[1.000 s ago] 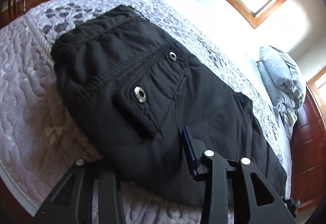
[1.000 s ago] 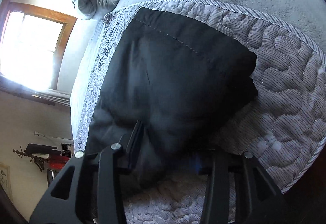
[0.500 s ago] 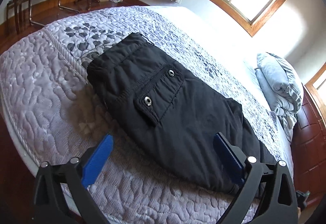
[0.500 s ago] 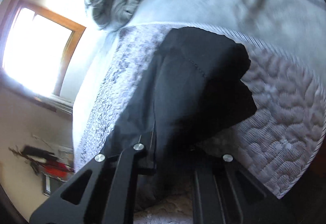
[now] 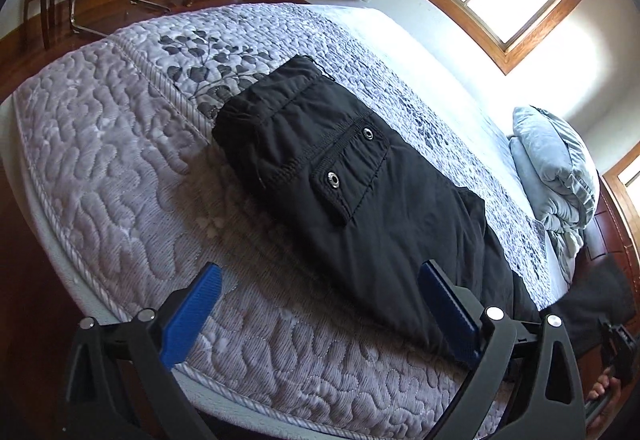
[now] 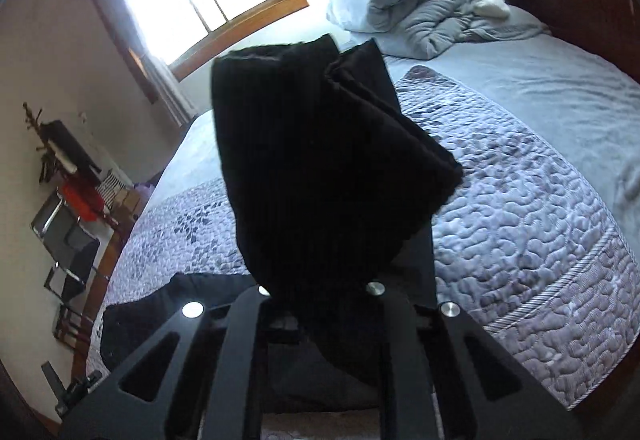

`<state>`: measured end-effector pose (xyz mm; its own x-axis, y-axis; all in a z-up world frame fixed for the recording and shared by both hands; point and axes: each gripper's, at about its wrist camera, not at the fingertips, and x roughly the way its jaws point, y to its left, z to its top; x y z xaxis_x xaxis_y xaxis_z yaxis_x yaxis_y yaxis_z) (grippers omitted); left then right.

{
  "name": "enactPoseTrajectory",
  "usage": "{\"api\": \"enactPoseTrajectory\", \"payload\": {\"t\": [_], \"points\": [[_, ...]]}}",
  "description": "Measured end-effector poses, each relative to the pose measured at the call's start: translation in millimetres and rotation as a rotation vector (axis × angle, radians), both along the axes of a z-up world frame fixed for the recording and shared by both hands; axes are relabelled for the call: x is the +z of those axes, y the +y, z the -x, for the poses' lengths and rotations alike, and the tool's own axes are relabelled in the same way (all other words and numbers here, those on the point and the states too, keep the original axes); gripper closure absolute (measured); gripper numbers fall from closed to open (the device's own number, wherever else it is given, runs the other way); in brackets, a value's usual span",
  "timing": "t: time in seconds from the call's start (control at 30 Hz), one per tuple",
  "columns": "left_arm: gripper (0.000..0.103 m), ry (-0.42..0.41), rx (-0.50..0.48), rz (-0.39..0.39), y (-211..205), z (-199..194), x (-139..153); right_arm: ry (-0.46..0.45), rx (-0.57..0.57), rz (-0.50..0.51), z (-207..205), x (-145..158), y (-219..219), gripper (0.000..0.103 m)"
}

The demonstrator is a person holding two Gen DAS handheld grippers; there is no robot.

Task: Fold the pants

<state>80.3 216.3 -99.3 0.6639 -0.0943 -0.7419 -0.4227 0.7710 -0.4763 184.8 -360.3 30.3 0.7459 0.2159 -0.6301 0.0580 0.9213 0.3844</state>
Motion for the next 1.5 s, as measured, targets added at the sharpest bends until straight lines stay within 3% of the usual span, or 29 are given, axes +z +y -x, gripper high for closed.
{"api": "enactPoseTrajectory", "payload": {"t": [0.43, 0.9, 1.1, 1.3, 1.43, 1.5], "points": [[0.004, 0.006, -0.008, 0.016, 0.9, 11.1, -4.0, 0.082, 0.251, 0.139, -3.5, -37.4, 125.7, 0.093], [0.004, 0.036, -0.006, 0.032, -0.6, 13.4, -15.0, 0.138, 0.379, 0.360, 18.7, -93.5, 212.6, 0.093], [0.004, 0.049, -0.009, 0.046, -2.9, 10.6, -20.1, 0.157, 0.418, 0.425, 23.6, -119.9, 222.0, 0.080], [0.004, 0.050, -0.025, 0.049, -9.0, 6.8, -19.1, 0.187, 0.500, 0.316, 31.7, -124.2, 210.0, 0.039], [0.004, 0.043, -0.030, 0.050, -10.6, 4.2, -15.4, 0.177, 0.561, 0.057, 45.9, -108.6, 179.8, 0.032], [0.004, 0.039, -0.032, 0.045, -11.8, 2.8, -12.9, 0.153, 0.513, -0.032, 51.8, -96.0, 152.9, 0.032]]}}
